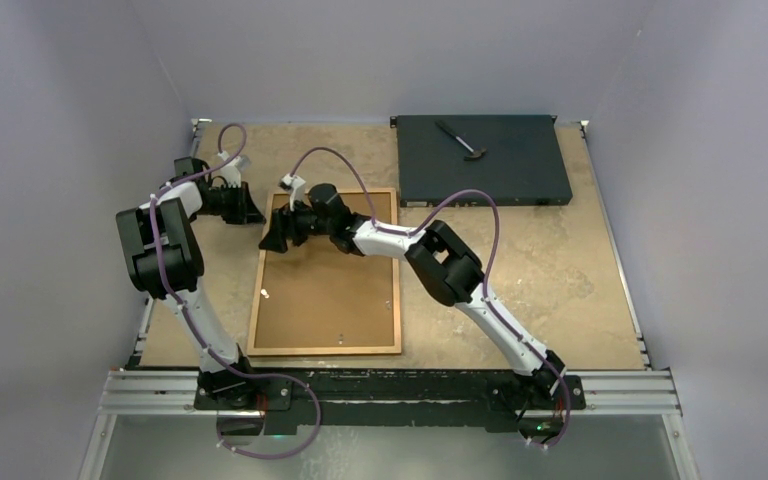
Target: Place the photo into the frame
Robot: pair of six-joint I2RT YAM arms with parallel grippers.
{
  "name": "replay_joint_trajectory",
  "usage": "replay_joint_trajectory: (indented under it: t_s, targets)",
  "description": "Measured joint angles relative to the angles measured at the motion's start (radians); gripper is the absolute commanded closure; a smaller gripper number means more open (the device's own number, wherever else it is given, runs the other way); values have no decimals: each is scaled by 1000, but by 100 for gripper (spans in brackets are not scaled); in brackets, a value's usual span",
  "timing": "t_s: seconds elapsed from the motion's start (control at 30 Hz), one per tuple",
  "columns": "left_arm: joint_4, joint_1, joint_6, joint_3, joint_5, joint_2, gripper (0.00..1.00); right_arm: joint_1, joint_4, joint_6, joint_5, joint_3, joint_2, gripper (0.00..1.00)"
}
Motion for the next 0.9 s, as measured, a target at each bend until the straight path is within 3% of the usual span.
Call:
replay_joint_trajectory:
  t_s: [0.9]
  targets:
    - [1,0,9,-5,0,-4,100,12,-26,16,40,68,37,29]
